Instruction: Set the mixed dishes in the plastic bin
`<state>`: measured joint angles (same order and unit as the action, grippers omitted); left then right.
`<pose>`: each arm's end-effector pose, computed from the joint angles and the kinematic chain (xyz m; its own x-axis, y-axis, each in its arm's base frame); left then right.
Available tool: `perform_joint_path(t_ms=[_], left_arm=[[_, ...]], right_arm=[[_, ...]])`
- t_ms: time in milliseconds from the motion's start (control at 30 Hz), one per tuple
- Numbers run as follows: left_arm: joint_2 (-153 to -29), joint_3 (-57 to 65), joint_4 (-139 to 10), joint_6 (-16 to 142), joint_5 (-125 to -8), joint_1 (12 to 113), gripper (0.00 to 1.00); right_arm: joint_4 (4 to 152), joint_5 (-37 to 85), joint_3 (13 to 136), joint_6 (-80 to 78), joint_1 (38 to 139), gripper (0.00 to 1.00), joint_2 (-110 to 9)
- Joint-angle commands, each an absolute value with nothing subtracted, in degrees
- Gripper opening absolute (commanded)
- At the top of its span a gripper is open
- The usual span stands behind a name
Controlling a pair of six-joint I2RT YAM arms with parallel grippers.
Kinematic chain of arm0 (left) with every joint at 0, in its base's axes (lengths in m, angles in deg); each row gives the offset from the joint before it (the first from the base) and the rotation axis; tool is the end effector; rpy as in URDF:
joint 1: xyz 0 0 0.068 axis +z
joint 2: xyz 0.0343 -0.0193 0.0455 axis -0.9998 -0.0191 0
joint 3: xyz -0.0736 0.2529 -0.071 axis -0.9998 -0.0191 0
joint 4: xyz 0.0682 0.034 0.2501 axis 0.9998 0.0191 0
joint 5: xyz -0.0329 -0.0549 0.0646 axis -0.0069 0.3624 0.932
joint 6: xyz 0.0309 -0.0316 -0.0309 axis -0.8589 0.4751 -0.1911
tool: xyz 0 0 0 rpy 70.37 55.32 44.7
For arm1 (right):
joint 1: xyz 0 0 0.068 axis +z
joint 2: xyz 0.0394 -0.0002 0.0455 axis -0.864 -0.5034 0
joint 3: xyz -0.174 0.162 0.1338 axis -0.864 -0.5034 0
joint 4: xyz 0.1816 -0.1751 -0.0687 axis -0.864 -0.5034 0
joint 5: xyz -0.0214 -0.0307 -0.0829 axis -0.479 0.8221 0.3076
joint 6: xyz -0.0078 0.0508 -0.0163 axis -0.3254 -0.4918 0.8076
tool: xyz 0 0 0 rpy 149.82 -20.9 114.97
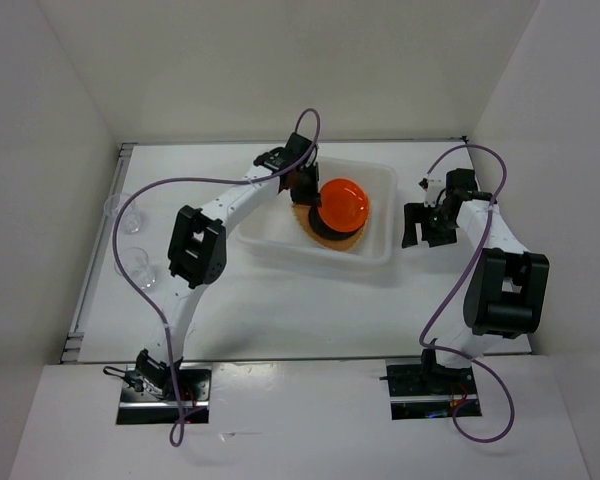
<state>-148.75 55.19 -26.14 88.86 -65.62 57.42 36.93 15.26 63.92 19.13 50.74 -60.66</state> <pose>0.4478 -0.2796 0.2444 -0.8498 -0.1871 -0.4928 0.0973 0.8631 -0.4956 0.3101 -0.0390 0.2226 -0.8992 -0.0809 -0.4301 -0.1691 0.9707 0.1708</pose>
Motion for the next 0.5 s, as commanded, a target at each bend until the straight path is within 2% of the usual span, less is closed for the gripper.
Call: perform_joint_path(t_ms=[0, 100, 167, 267, 400, 433, 467], left_arm=[[-150.5, 58.2, -24.6, 87.8, -64.8, 58.3, 0.0], [-151.7, 58.2, -24.6, 87.8, -64.2, 59.0, 0.0], [-152.3, 58.2, -24.6, 87.8, -64.2, 59.6, 0.04], [-152.3, 58.2, -24.6, 87.8, -64.2, 60.2, 0.23], [-151.8, 58.2, -23.3, 87.2, -63.5, 60.2, 0.39], [-151.2, 58.9, -22.5, 87.2, -62.8, 60.8, 0.51], [-150.5, 58.9, -22.5, 87.2, -62.1, 60.8, 0.55]], right_arm=[[37.2, 14.3, 64.2, 19.8, 50.4, 0.86, -58.7], [37.2, 14.3, 64.2, 19.8, 50.4, 0.86, -58.7], [37.2, 14.3, 64.2, 19.8, 50.4, 0.86, -58.7], [37.2, 14.3, 64.2, 19.8, 50.4, 0.86, -58.7], [37.2, 14.3, 64.2, 19.8, 50.4, 0.86, -58.7], [37.2, 14.3, 64.2, 19.8, 50.4, 0.86, -58.7], [37.2, 14.3, 64.2, 19.8, 50.4, 0.86, -58.7]])
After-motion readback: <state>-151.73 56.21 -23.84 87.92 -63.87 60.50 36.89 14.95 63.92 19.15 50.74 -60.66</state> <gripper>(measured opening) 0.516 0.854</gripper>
